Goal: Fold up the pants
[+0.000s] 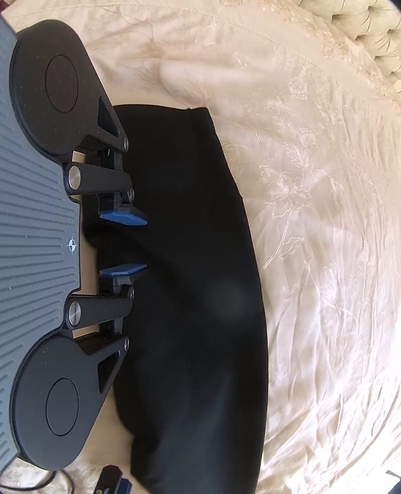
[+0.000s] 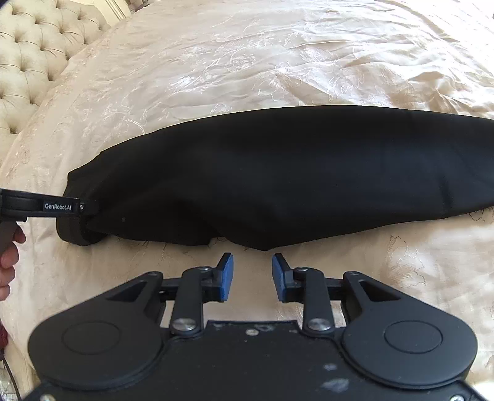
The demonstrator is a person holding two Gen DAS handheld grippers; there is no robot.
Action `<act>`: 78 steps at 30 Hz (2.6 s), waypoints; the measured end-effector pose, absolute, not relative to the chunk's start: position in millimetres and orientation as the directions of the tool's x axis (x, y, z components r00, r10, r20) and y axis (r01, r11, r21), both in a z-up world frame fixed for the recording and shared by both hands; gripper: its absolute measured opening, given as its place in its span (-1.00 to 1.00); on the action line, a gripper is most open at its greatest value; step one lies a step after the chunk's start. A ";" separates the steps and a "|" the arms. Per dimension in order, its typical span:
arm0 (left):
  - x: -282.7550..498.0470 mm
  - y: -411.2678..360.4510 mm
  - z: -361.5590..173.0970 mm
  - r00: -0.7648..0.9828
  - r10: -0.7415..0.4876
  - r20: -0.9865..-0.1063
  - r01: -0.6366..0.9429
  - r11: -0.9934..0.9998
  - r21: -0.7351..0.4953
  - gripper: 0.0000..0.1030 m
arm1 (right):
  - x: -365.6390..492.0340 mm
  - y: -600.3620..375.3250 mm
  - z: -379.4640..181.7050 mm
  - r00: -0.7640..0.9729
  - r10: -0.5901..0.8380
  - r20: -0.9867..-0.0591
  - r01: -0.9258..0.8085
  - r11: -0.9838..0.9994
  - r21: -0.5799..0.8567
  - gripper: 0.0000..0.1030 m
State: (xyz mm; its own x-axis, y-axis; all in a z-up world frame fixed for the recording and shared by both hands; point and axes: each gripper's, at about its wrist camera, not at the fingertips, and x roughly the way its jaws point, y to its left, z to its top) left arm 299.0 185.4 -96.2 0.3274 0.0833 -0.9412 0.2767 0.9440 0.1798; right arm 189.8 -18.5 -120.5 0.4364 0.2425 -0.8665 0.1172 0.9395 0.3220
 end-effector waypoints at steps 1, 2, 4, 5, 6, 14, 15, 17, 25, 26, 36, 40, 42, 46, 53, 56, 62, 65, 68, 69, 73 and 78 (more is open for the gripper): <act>305.8 187.2 -102.9 0.310 0.090 -0.946 0.276 0.944 0.180 -0.48 | 191.7 -16.4 -122.6 0.433 0.231 -0.871 0.128 0.941 0.313 -0.40; 310.2 189.9 -109.1 0.292 0.098 -0.952 0.277 0.944 0.182 -0.48 | 192.9 -13.4 -124.6 0.430 0.218 -0.876 0.141 0.942 0.304 -0.40; 321.8 194.8 -125.1 0.248 0.093 -0.964 0.283 0.945 0.163 -0.48 | 196.2 -11.6 -128.0 0.424 0.202 -0.883 0.163 0.942 0.293 -0.40; 325.9 196.5 -132.1 0.231 0.095 -0.968 0.285 0.945 0.161 -0.48 | 197.8 -12.5 -128.9 0.419 0.194 -0.887 0.175 0.941 0.289 -0.40; 328.5 198.5 -137.6 0.222 0.097 -0.970 0.290 0.943 0.161 -0.47 | 200.2 -12.8 -130.2 0.416 0.189 -0.889 0.186 0.940 0.287 -0.39; 329.2 195.5 -135.8 0.226 0.105 -0.968 0.326 0.929 0.177 -0.46 | 221.2 -32.3 -115.0 0.450 0.253 -0.857 0.203 0.905 0.374 -0.82; 322.3 191.7 -128.2 0.248 0.112 -0.962 0.331 0.924 0.192 -0.47 | 225.7 -40.3 -112.6 0.448 0.274 -0.851 0.227 0.886 0.405 -0.83; 300.4 185.1 -109.1 0.292 0.083 -0.953 0.360 0.914 0.189 -0.47 | 234.2 -55.1 -105.3 0.463 0.299 -0.834 0.265 0.851 0.453 -0.84; 205.7 133.6 -94.6 0.212 -0.134 -0.968 0.612 0.790 0.025 -0.47 | 251.7 -69.1 -101.7 0.450 0.332 -0.829 0.315 0.810 0.495 -0.84; 199.2 125.5 -101.2 0.208 -0.124 -0.970 0.635 0.772 0.037 -0.47 | 250.7 -69.0 -102.2 0.448 0.332 -0.830 0.317 0.809 0.495 -0.84; 238.1 118.7 -103.7 0.265 -0.096 -0.959 0.591 0.803 0.083 -0.47 | 240.6 -64.2 -102.5 0.445 0.341 -0.828 0.301 0.814 0.497 -0.73; 252.8 124.0 -95.0 0.258 -0.109 -0.960 0.581 0.812 0.064 -0.47 | 224.3 -52.0 -102.7 0.442 0.350 -0.826 0.248 0.838 0.487 -0.49; 254.2 125.6 -93.4 0.250 -0.111 -0.962 0.594 0.802 0.062 -0.47 | 215.2 -39.0 -104.1 0.434 0.352 -0.829 0.184 0.866 0.464 -0.43; 251.9 129.0 -91.7 0.245 -0.104 -0.964 0.620 0.782 0.073 -0.47 | 201.0 -5.4 -109.9 0.408 0.359 -0.840 0.033 0.913 0.407 -0.39; 273.6 119.7 -100.7 0.216 -0.112 -0.970 0.620 0.783 0.047 -0.47 | 202.9 48.5 -119.8 0.393 0.353 -0.849 -0.147 0.936 0.321 -0.37; 275.9 126.3 -97.6 0.200 -0.125 -0.972 0.618 0.786 0.026 -0.47 | 202.9 66.6 -120.0 0.444 0.286 -0.849 -0.184 0.957 0.226 -0.37; 287.7 133.9 -96.7 0.147 -0.160 -0.976 0.601 0.798 -0.041 -0.47 | 200.0 83.5 -109.3 0.581 0.175 -0.795 -0.255 0.967 0.027 -0.57; 292.4 141.2 -89.4 0.112 -0.180 -0.977 0.586 0.806 -0.081 -0.47 | 206.6 71.4 -100.7 0.525 0.242 -0.816 -0.269 0.957 0.111 -0.86; 288.0 152.6 -73.5 0.116 -0.212 -0.970 0.584 0.804 -0.106 -0.47 | 216.0 40.3 -86.2 0.407 0.414 -0.814 -0.185 0.910 0.371 -0.87; 285.2 157.2 -69.1 0.120 -0.221 -0.968 0.585 0.803 -0.111 -0.46 | 217.1 29.5 -84.5 0.370 0.472 -0.800 -0.144 0.880 0.452 -0.87; 277.5 175.3 -62.5 0.185 -0.167 -0.968 0.557 0.830 -0.037 -0.39 | 218.1 4.2 -103.9 0.270 0.563 -0.781 0.015 0.809 0.588 -0.88; 279.3 192.1 -73.8 0.238 -0.070 -0.969 0.495 0.867 0.059 -0.39 | 214.2 10.1 -139.5 0.146 0.547 -0.825 0.122 0.817 0.563 -0.89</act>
